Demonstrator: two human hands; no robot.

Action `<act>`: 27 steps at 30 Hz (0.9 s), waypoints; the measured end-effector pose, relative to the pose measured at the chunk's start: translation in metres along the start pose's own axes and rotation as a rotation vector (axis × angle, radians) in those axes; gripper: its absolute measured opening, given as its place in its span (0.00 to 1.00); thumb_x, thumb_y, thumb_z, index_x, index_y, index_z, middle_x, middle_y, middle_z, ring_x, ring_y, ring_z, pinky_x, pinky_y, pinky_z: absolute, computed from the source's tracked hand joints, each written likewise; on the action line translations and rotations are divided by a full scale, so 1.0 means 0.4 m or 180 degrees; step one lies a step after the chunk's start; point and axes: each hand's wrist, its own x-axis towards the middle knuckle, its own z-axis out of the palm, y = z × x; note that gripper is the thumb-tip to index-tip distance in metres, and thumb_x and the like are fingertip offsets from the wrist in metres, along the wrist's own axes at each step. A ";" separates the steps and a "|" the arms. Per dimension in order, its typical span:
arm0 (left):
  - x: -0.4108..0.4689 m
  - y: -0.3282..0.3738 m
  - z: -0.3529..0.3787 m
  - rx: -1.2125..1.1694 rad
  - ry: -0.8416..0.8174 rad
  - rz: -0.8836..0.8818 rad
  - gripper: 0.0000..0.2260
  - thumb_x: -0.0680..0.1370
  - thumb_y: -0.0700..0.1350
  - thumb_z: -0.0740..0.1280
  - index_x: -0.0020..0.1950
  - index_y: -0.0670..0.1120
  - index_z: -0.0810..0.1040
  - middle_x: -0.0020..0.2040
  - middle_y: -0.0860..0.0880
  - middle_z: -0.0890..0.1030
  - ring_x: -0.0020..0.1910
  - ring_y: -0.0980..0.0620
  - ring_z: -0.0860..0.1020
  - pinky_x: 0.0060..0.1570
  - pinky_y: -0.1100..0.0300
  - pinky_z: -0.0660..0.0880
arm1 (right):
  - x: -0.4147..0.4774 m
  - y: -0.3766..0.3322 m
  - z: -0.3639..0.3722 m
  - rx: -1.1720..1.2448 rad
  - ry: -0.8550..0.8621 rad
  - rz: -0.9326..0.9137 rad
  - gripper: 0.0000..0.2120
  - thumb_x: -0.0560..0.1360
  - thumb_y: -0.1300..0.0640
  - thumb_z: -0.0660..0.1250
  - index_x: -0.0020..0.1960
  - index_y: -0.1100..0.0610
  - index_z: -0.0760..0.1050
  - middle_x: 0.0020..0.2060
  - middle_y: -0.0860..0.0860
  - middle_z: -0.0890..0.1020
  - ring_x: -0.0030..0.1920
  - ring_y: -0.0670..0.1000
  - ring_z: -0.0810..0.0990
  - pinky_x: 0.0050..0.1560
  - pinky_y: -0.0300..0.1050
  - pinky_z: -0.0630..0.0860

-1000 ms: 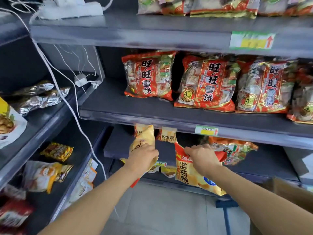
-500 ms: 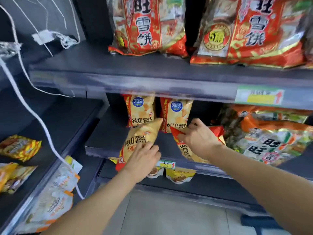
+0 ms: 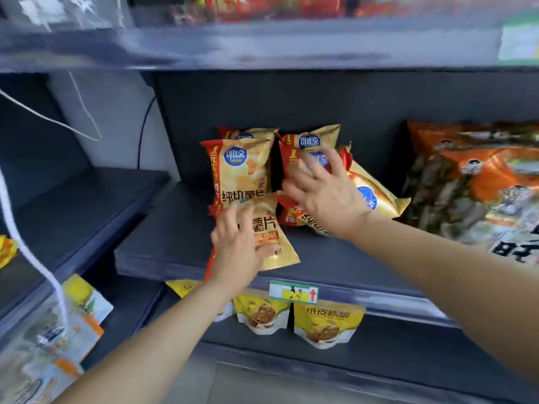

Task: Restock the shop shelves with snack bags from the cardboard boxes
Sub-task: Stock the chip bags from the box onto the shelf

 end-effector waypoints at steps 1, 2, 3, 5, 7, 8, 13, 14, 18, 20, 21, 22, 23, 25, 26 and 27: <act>0.004 -0.004 -0.001 -0.0237 -0.0226 -0.0642 0.43 0.65 0.61 0.74 0.73 0.45 0.61 0.73 0.42 0.59 0.71 0.41 0.61 0.64 0.42 0.65 | -0.010 -0.002 0.013 0.0054 0.0186 0.0310 0.22 0.68 0.48 0.73 0.60 0.53 0.77 0.60 0.57 0.78 0.64 0.63 0.71 0.67 0.64 0.53; 0.009 -0.006 -0.007 -0.0461 -0.0423 -0.1160 0.47 0.65 0.65 0.73 0.74 0.47 0.56 0.74 0.43 0.56 0.72 0.41 0.59 0.67 0.42 0.62 | -0.022 -0.003 0.023 0.0067 0.0205 0.0571 0.30 0.65 0.43 0.74 0.64 0.53 0.74 0.65 0.58 0.74 0.65 0.65 0.68 0.67 0.64 0.54; 0.018 -0.007 -0.012 -0.0654 -0.0609 -0.1556 0.48 0.64 0.67 0.72 0.75 0.48 0.53 0.75 0.43 0.54 0.72 0.40 0.58 0.68 0.42 0.60 | -0.031 0.000 0.026 0.0043 0.0158 0.0796 0.38 0.62 0.39 0.74 0.67 0.53 0.71 0.68 0.58 0.70 0.66 0.66 0.65 0.67 0.65 0.55; 0.046 -0.008 -0.021 -0.0983 -0.0991 -0.2050 0.49 0.64 0.69 0.71 0.75 0.50 0.50 0.74 0.43 0.56 0.72 0.39 0.60 0.70 0.41 0.60 | -0.044 0.012 0.032 0.0159 -0.0056 0.1110 0.50 0.56 0.34 0.75 0.72 0.53 0.65 0.72 0.58 0.61 0.69 0.68 0.60 0.68 0.69 0.56; 0.077 -0.021 -0.018 -0.1317 -0.1314 -0.2321 0.50 0.64 0.68 0.71 0.75 0.51 0.49 0.73 0.42 0.59 0.71 0.39 0.62 0.69 0.42 0.63 | -0.056 0.025 0.041 0.0579 -0.0199 0.1142 0.51 0.57 0.34 0.76 0.73 0.53 0.60 0.73 0.58 0.55 0.71 0.70 0.58 0.67 0.70 0.57; 0.090 -0.031 -0.016 -0.1518 -0.1372 -0.2391 0.50 0.64 0.66 0.73 0.75 0.51 0.49 0.72 0.42 0.62 0.70 0.40 0.65 0.68 0.43 0.65 | -0.063 0.030 0.047 0.0904 -0.0213 0.1120 0.50 0.60 0.37 0.76 0.73 0.53 0.58 0.74 0.58 0.53 0.72 0.70 0.57 0.67 0.70 0.60; 0.099 -0.055 -0.022 -0.1979 -0.1289 -0.2596 0.51 0.65 0.53 0.79 0.75 0.46 0.48 0.68 0.45 0.71 0.65 0.43 0.72 0.63 0.51 0.70 | -0.108 0.063 0.041 0.2212 0.0060 0.1656 0.42 0.66 0.55 0.77 0.74 0.60 0.59 0.75 0.64 0.51 0.73 0.67 0.54 0.66 0.56 0.63; 0.097 -0.052 -0.024 -0.1978 -0.1260 -0.2633 0.50 0.65 0.52 0.79 0.75 0.44 0.50 0.67 0.44 0.71 0.65 0.43 0.73 0.60 0.51 0.71 | -0.122 0.070 0.041 0.2251 0.0131 0.1962 0.42 0.65 0.55 0.77 0.73 0.61 0.60 0.74 0.64 0.53 0.73 0.67 0.55 0.68 0.56 0.61; 0.093 -0.038 -0.034 -0.2127 -0.1110 -0.2684 0.44 0.64 0.48 0.80 0.71 0.40 0.57 0.64 0.43 0.73 0.62 0.43 0.74 0.57 0.53 0.73 | -0.169 0.044 0.037 0.2272 -0.0415 0.3553 0.42 0.69 0.49 0.73 0.75 0.56 0.56 0.76 0.57 0.50 0.74 0.61 0.52 0.71 0.60 0.56; 0.093 -0.031 -0.040 -0.2190 -0.1028 -0.2624 0.41 0.65 0.45 0.80 0.69 0.40 0.59 0.62 0.44 0.74 0.61 0.43 0.75 0.53 0.54 0.72 | -0.176 0.019 0.027 0.2443 -0.0990 0.4500 0.44 0.69 0.45 0.72 0.76 0.56 0.51 0.76 0.56 0.50 0.74 0.62 0.52 0.70 0.61 0.57; 0.092 -0.026 -0.043 -0.2221 -0.0970 -0.2577 0.40 0.65 0.44 0.80 0.69 0.39 0.61 0.60 0.44 0.74 0.60 0.43 0.75 0.52 0.55 0.72 | -0.177 0.009 0.030 0.2617 -0.1279 0.4935 0.46 0.69 0.43 0.72 0.76 0.56 0.50 0.76 0.57 0.51 0.74 0.62 0.53 0.70 0.60 0.58; 0.091 -0.021 -0.047 -0.2264 -0.0922 -0.2518 0.38 0.65 0.43 0.80 0.68 0.39 0.62 0.59 0.45 0.75 0.59 0.44 0.76 0.51 0.55 0.72 | -0.174 0.002 0.020 0.2873 -0.1521 0.5321 0.48 0.68 0.41 0.73 0.76 0.57 0.49 0.75 0.58 0.53 0.73 0.62 0.56 0.70 0.59 0.59; 0.090 -0.018 -0.048 -0.2329 -0.0890 -0.2451 0.36 0.65 0.41 0.79 0.67 0.39 0.64 0.57 0.46 0.76 0.57 0.44 0.77 0.50 0.56 0.73 | -0.171 0.000 0.021 0.3264 -0.1633 0.5689 0.49 0.66 0.41 0.74 0.75 0.58 0.50 0.73 0.58 0.58 0.71 0.61 0.61 0.68 0.57 0.63; 0.084 -0.018 -0.051 -0.2475 -0.0853 -0.2376 0.30 0.65 0.38 0.79 0.63 0.40 0.69 0.54 0.46 0.79 0.50 0.46 0.78 0.46 0.56 0.73 | -0.167 -0.001 0.036 0.4347 -0.1393 0.6367 0.46 0.64 0.45 0.78 0.71 0.58 0.57 0.63 0.55 0.72 0.62 0.56 0.74 0.58 0.54 0.72; 0.081 -0.021 -0.053 -0.2535 -0.0837 -0.2362 0.27 0.66 0.37 0.79 0.61 0.40 0.71 0.52 0.46 0.80 0.48 0.47 0.79 0.45 0.56 0.74 | -0.163 -0.003 0.038 0.4853 -0.1314 0.6594 0.43 0.62 0.46 0.80 0.67 0.57 0.61 0.57 0.52 0.77 0.54 0.54 0.79 0.53 0.52 0.74; 0.079 -0.027 -0.053 -0.2570 -0.0820 -0.2352 0.25 0.65 0.37 0.79 0.59 0.40 0.73 0.51 0.46 0.81 0.47 0.47 0.79 0.45 0.56 0.75 | -0.165 -0.008 0.044 0.5158 -0.1350 0.6746 0.41 0.59 0.46 0.81 0.64 0.55 0.65 0.51 0.52 0.81 0.49 0.54 0.82 0.53 0.55 0.76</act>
